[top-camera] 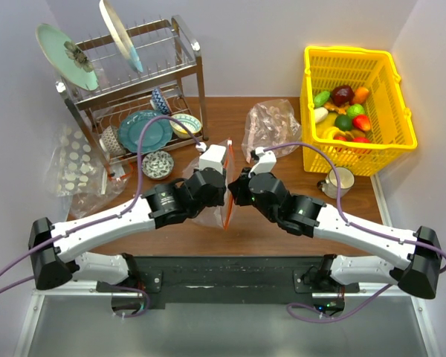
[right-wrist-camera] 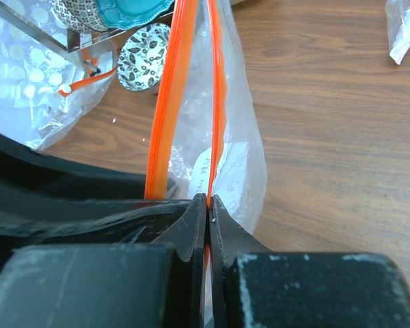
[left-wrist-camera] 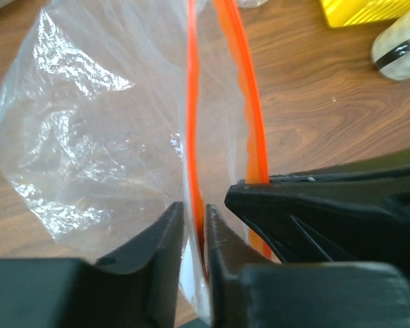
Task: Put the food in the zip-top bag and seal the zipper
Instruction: Open the zipper of the food storage bag at the center of the board.
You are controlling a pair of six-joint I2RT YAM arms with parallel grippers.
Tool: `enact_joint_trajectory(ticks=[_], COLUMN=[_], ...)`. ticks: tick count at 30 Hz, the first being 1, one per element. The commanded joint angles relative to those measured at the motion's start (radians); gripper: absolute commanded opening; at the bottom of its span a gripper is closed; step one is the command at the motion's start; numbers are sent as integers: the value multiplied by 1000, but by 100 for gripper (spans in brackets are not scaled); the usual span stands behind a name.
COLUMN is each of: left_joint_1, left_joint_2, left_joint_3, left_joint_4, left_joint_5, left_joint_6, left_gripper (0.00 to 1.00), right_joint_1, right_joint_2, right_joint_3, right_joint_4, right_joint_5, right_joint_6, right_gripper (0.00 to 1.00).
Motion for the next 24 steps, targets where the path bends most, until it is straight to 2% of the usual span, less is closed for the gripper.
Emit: enact_joint_trajectory(ticks=[1, 3, 7, 8, 12, 13, 16, 20, 24], left_joint_1=[-1, -1, 8, 16, 82, 89, 108, 131, 169], left_joint_2=[37, 43, 62, 78, 109, 108, 95, 79, 103], left_joint_3=[12, 41, 163, 231, 355, 365, 345, 218, 144], left_joint_4=[16, -21, -188, -289, -469, -486, -483, -375, -317], left_joint_5=[-28, -40, -168, -193, -223, -214, -162, -89, -52], left_joint_6=[4, 13, 70, 76, 119, 128, 145, 165, 179], left_gripper=[10, 0, 0, 0, 0, 0, 0, 0, 0], right_joint_1=[5, 5, 2, -2, -83, -143, -209, -209, -211], right_joint_2=[-21, -14, -11, -14, 0, 24, 81, 185, 224], right_joint_3=[2, 12, -4, -19, -111, -154, -203, -173, -156], right_joint_4=[29, -30, -110, -104, 16, 50, 161, 163, 133], right_joint_5=[33, 65, 156, 158, 25, -103, -256, -289, -290], right_joint_6=[19, 30, 76, 81, 117, 140, 170, 141, 108], right_gripper=[0, 0, 0, 0, 0, 0, 0, 0, 2])
